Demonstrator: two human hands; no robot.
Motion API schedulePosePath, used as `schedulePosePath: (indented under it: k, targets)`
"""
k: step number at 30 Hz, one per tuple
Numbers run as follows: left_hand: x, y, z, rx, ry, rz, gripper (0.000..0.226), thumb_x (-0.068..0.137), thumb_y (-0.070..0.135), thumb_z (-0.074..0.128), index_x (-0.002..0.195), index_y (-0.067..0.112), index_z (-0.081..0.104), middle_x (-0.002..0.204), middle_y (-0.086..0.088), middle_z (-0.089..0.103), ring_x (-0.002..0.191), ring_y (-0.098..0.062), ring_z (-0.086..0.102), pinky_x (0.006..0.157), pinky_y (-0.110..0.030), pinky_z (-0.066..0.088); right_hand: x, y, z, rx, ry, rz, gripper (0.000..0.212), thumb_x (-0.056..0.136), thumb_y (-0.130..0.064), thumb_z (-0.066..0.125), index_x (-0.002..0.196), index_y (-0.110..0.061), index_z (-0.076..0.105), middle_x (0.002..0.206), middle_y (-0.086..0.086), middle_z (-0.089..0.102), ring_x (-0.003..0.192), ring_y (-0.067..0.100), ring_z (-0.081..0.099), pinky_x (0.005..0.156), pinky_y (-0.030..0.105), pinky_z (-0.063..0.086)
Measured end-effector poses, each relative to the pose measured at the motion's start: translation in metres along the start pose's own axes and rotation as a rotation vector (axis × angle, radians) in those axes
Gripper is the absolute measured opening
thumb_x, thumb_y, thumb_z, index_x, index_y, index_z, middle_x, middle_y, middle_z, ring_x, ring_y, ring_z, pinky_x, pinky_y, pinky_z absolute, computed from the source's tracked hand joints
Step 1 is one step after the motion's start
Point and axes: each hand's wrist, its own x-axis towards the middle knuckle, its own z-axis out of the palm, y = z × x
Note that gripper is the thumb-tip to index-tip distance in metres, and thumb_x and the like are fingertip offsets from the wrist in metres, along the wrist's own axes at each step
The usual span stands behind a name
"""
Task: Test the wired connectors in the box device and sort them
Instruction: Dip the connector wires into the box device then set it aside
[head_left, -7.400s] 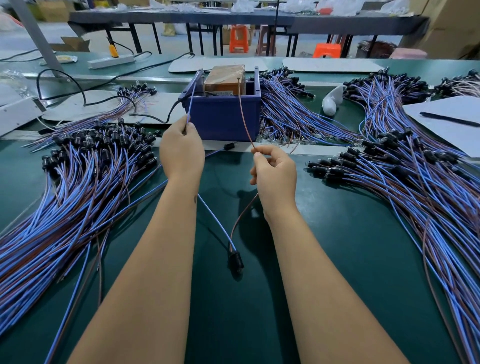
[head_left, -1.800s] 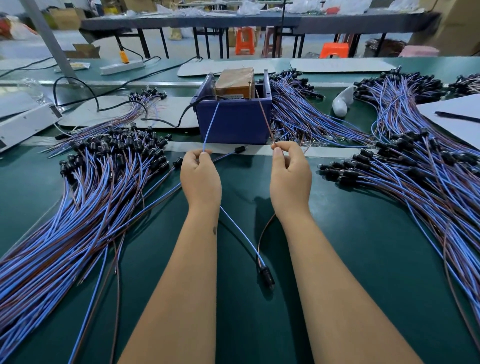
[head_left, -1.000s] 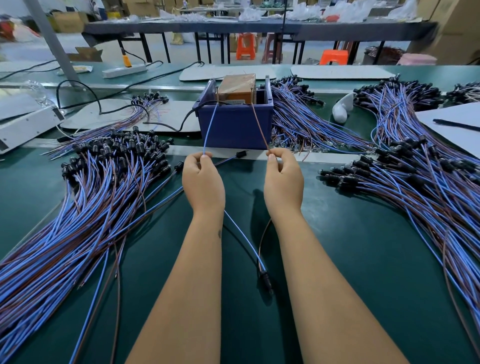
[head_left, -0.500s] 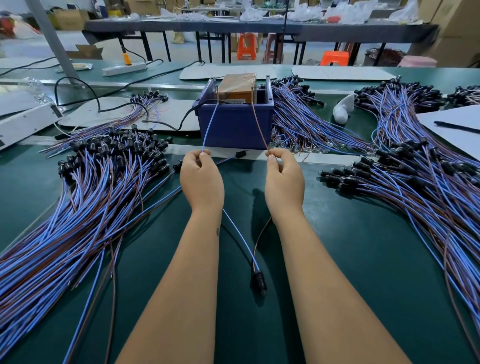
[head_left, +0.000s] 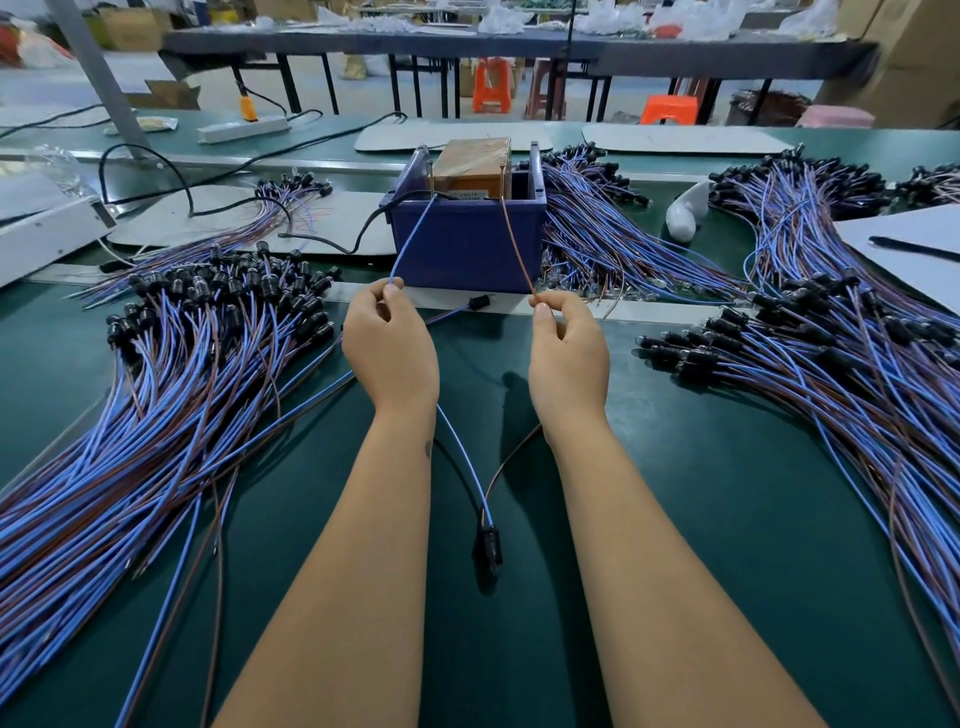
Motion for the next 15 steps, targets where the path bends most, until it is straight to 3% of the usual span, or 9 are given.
schedulePosePath:
  k: [8,12,15]
  targets:
    - [0.0007,-0.0001,-0.0005,0.025,0.057,0.026,0.022,0.101,0.016,0.042,0.102,0.013,0.064,0.072,0.009,0.053,0.056,-0.004,0.043,0.05,-0.011,0.034,0.0002,-0.0008,-0.0002,0.0,-0.003,-0.001,0.016,0.101,-0.027,0.043,0.1,-0.03,0.058,0.064,-0.012,0.045,0.056,0.008,0.041,0.055,0.027,0.033]
    - [0.0029,-0.0047,0.0006,0.085,-0.01,-0.004,0.025,0.102,0.018,0.042,0.106,0.014,0.066,0.068,0.006,0.051,0.052,-0.007,0.039,0.049,-0.02,0.03,-0.0002,-0.0005,-0.0003,0.001,-0.004,-0.004,0.016,0.101,-0.027,0.043,0.1,-0.03,0.058,0.063,-0.012,0.045,0.055,0.008,0.041,0.056,0.027,0.033]
    - [0.0026,-0.0069,0.0011,0.111,-0.062,0.013,0.026,0.101,0.016,0.042,0.106,0.014,0.067,0.061,0.008,0.047,0.049,-0.008,0.036,0.045,-0.017,0.028,-0.0003,0.0002,-0.0003,0.0,-0.008,-0.004,0.016,0.101,-0.028,0.042,0.101,-0.03,0.058,0.064,-0.012,0.046,0.055,0.008,0.041,0.055,0.027,0.033]
